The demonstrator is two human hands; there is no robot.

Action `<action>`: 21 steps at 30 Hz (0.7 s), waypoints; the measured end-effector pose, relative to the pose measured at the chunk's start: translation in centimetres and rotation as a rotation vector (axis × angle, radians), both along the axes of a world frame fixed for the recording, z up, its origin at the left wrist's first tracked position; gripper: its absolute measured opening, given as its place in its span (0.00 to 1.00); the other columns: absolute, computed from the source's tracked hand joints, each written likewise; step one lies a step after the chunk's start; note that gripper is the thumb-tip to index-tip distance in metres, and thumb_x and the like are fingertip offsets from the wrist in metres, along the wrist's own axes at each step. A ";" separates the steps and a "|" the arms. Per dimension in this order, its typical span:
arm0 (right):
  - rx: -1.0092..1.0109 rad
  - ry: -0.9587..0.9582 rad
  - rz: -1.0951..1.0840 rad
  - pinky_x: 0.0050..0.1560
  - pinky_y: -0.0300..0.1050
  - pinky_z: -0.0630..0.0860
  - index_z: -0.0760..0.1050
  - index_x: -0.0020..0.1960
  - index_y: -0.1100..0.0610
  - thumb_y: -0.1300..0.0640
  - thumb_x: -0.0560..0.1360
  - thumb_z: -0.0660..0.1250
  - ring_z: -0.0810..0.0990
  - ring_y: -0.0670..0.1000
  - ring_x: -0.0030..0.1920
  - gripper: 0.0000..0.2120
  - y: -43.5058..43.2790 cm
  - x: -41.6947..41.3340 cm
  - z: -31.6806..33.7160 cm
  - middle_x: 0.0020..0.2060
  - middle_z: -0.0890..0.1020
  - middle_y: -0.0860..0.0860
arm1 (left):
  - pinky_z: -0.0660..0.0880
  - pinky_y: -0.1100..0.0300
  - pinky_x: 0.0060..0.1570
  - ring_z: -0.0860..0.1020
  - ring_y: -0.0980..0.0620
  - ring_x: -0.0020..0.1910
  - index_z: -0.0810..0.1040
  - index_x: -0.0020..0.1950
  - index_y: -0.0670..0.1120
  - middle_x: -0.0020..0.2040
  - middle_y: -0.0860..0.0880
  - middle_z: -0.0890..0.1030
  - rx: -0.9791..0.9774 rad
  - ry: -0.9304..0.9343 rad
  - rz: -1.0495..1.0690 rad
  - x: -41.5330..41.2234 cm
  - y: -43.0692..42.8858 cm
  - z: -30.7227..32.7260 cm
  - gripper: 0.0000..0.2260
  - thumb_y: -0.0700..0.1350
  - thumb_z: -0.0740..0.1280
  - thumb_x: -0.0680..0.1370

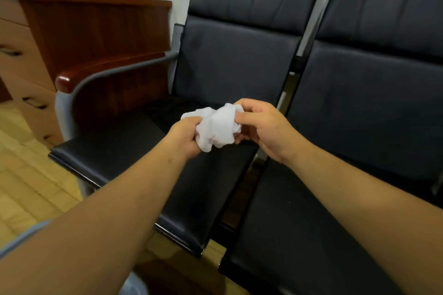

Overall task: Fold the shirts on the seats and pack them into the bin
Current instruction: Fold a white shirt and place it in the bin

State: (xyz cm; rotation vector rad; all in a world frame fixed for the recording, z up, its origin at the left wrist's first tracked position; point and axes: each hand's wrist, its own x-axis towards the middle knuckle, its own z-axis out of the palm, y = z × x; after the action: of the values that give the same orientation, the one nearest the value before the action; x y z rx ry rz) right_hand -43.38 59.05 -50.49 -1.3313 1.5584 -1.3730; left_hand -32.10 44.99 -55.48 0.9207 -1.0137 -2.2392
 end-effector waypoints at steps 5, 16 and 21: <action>0.228 -0.042 0.016 0.51 0.50 0.76 0.80 0.57 0.64 0.64 0.76 0.71 0.80 0.56 0.49 0.10 9.1 -2.2 1.3 0.50 0.84 0.58 | 0.80 0.46 0.57 0.85 0.42 0.51 0.79 0.58 0.38 0.53 0.37 0.85 -0.210 0.113 -0.051 -0.4 7.0 5.1 0.11 0.34 0.60 0.80; 0.066 0.005 -0.194 0.65 0.52 0.77 0.71 0.72 0.47 0.57 0.71 0.77 0.80 0.49 0.64 0.32 22.4 -5.0 2.9 0.64 0.81 0.48 | 0.74 0.57 0.34 0.78 0.50 0.32 0.76 0.36 0.43 0.32 0.47 0.76 -0.537 -0.081 -0.438 -3.9 20.8 10.9 0.07 0.35 0.62 0.72; 0.118 -0.200 -0.180 0.64 0.55 0.77 0.80 0.62 0.59 0.54 0.72 0.72 0.83 0.55 0.60 0.19 26.4 -6.1 1.3 0.57 0.85 0.55 | 0.74 0.54 0.38 0.79 0.50 0.36 0.77 0.39 0.46 0.32 0.50 0.80 -0.683 -0.131 -0.473 -6.0 22.3 7.4 0.06 0.47 0.67 0.74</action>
State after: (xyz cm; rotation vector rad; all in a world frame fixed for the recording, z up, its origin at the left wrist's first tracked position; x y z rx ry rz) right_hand -49.43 85.42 -49.14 -0.9712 1.6245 -1.4496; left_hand -38.06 67.25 -48.13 0.5566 -2.0548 -1.9331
